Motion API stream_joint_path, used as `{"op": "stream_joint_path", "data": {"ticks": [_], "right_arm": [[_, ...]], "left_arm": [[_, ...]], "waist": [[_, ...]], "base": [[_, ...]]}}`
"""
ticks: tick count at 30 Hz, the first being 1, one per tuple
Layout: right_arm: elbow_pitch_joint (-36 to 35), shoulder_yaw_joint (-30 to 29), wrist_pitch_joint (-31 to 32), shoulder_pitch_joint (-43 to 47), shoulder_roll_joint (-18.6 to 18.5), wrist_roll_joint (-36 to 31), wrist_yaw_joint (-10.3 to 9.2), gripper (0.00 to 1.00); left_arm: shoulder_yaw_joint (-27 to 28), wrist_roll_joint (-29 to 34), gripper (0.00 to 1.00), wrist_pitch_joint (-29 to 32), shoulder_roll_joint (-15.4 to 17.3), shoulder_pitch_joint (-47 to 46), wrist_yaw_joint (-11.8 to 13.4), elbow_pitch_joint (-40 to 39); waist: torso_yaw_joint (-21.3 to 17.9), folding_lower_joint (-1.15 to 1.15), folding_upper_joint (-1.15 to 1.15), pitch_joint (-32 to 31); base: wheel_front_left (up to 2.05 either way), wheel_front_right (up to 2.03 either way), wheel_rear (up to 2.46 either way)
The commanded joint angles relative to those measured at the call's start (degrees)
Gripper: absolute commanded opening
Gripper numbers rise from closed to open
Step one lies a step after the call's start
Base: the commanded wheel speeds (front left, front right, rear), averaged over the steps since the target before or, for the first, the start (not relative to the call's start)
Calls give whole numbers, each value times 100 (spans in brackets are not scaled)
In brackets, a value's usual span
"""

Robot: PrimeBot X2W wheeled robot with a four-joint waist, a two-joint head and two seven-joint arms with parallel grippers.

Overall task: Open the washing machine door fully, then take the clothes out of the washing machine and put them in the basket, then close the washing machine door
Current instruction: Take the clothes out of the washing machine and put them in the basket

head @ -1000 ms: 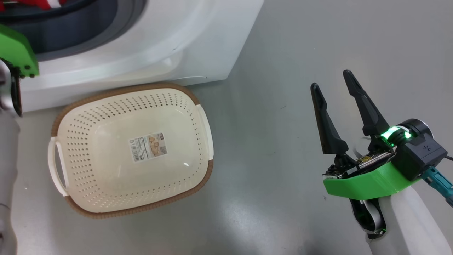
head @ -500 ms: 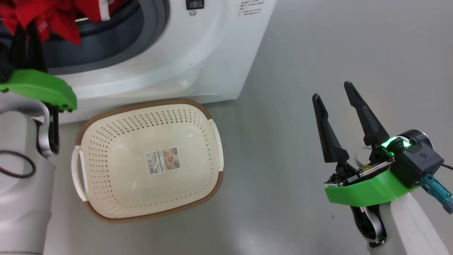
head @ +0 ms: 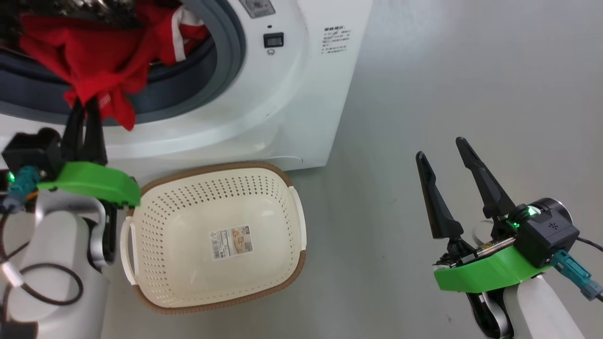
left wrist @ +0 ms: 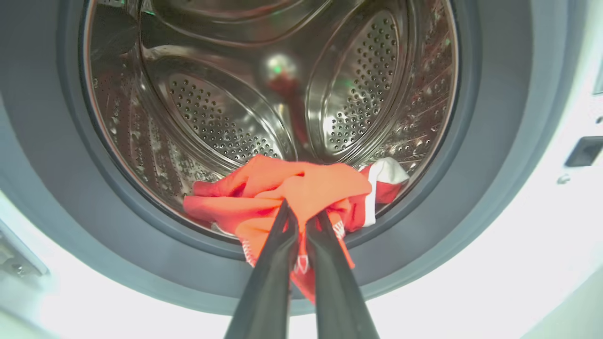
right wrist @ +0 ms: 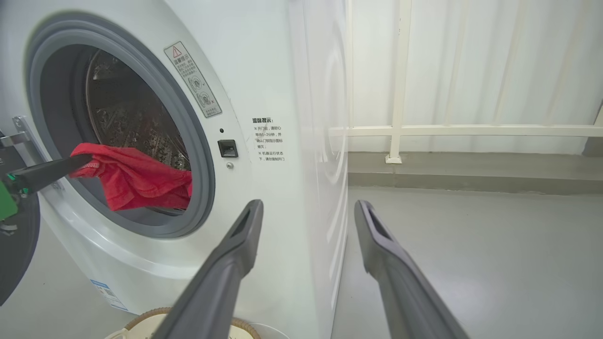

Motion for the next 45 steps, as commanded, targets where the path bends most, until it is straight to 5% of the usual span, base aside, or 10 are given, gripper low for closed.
{"op": "stream_joint_path", "data": {"ticks": [1, 30, 36, 45], "right_arm": [[-117, 104, -37, 69, 21, 3, 36, 100], [-91, -36, -37, 515, 21, 42, 36, 100], [-119, -9, -37, 440, 21, 8, 36, 100], [-149, 24, -37, 271, 21, -64, 36, 100]], "left_arm": [[194, -47, 0, -68, 170, 161, -54, -271], [-42, -262, 0, 559, -205, 2364, 231, -3078], [-192, -393, 0, 681, -395, 2528, 245, -3000], [-381, -584, 0, 621, -567, 2109, 53, -1852]], "waist": [[83, 0, 0, -222], [344, 0, 0, -999], [299, 0, 0, -804], [217, 0, 0, -320]], "base": [[0, 0, 0], [0, 0, 0], [0, 0, 0], [0, 0, 0]]}}
